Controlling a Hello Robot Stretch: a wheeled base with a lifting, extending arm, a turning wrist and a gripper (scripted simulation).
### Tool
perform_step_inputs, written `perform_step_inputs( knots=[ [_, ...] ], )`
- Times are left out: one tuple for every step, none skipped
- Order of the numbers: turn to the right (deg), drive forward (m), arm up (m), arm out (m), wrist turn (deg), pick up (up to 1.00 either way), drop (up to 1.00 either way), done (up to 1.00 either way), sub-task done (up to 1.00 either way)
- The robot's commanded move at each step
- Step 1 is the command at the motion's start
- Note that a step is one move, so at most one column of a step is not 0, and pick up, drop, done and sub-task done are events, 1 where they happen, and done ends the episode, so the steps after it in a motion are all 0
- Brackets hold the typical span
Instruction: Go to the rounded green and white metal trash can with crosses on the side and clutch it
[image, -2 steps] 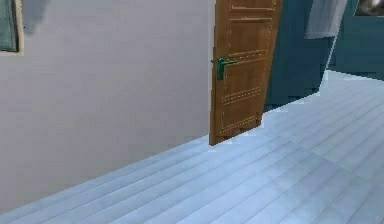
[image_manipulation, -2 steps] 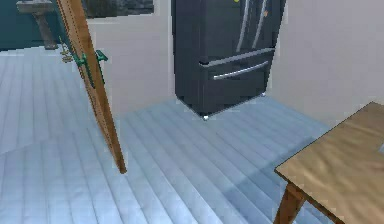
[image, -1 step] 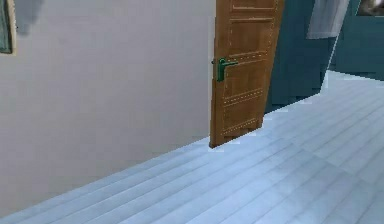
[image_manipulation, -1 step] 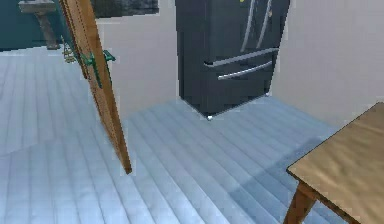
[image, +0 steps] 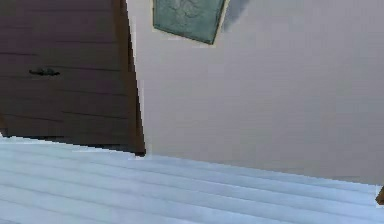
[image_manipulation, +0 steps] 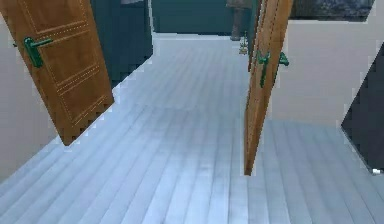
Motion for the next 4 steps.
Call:
perform_step_inputs(
  knots=[
    [-27.0,0.0,0.0,0.0,0.0,0.0,0.0,0.0,0.0],
    [0.0,0.15,0.0,0.0,0.0,0.0,0.0,0.0,0.0],
    [-45.0,0.0,0.0,0.0,0.0,0.0,0.0,0.0,0.0],
    [-3.0,0.0,0.0,0.0,0.0,0.0,0.0,0.0,0.0]
  ],
)
